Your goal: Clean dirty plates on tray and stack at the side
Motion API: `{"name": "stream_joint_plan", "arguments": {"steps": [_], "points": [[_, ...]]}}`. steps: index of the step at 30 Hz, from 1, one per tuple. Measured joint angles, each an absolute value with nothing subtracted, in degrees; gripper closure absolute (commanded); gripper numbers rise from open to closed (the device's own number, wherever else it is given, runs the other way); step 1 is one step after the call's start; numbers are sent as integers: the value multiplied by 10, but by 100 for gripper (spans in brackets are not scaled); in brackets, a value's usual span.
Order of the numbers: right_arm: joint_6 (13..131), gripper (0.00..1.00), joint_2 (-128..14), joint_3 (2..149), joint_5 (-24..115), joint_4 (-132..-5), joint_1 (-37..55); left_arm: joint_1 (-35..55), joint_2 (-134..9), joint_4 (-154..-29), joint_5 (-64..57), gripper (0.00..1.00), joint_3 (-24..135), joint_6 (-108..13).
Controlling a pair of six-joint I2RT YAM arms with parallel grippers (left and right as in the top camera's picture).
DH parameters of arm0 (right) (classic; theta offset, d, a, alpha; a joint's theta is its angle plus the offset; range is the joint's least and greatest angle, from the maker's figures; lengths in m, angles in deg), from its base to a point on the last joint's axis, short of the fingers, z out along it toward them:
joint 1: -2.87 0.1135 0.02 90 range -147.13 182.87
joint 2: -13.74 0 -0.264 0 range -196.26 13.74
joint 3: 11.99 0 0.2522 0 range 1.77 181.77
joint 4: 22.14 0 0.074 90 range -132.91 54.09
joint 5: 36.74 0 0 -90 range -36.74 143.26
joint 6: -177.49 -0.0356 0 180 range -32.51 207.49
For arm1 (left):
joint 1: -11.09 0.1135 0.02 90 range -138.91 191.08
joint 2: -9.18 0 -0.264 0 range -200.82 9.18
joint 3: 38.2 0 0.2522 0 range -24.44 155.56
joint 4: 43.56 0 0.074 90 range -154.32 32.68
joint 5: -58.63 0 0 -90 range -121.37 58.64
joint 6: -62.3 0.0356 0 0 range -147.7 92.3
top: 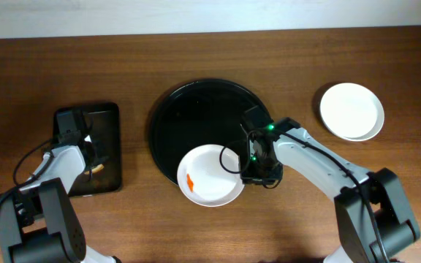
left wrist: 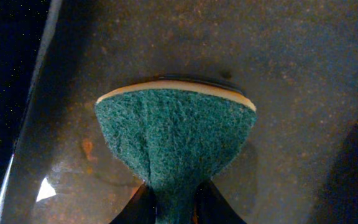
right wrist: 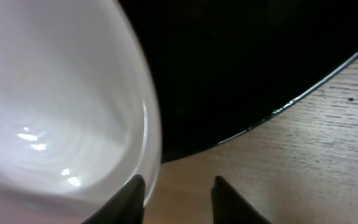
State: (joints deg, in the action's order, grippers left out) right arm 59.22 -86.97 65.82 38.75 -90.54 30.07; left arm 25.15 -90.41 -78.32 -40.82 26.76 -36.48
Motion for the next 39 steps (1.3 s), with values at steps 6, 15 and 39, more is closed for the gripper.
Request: {"name": "stream_joint_plan", "arguments": {"steps": [6,15,39], "points": [[561,96,-876,658,400,-891,301,251,-904,-783,-408,82,268,-365],[649,96,-876,722,536,-804,301,251,-904,-784,-406,82,268,-365],[833,44,-883,745,575,-746,268,251,-903,-785,-397,82,268,-365]]}}
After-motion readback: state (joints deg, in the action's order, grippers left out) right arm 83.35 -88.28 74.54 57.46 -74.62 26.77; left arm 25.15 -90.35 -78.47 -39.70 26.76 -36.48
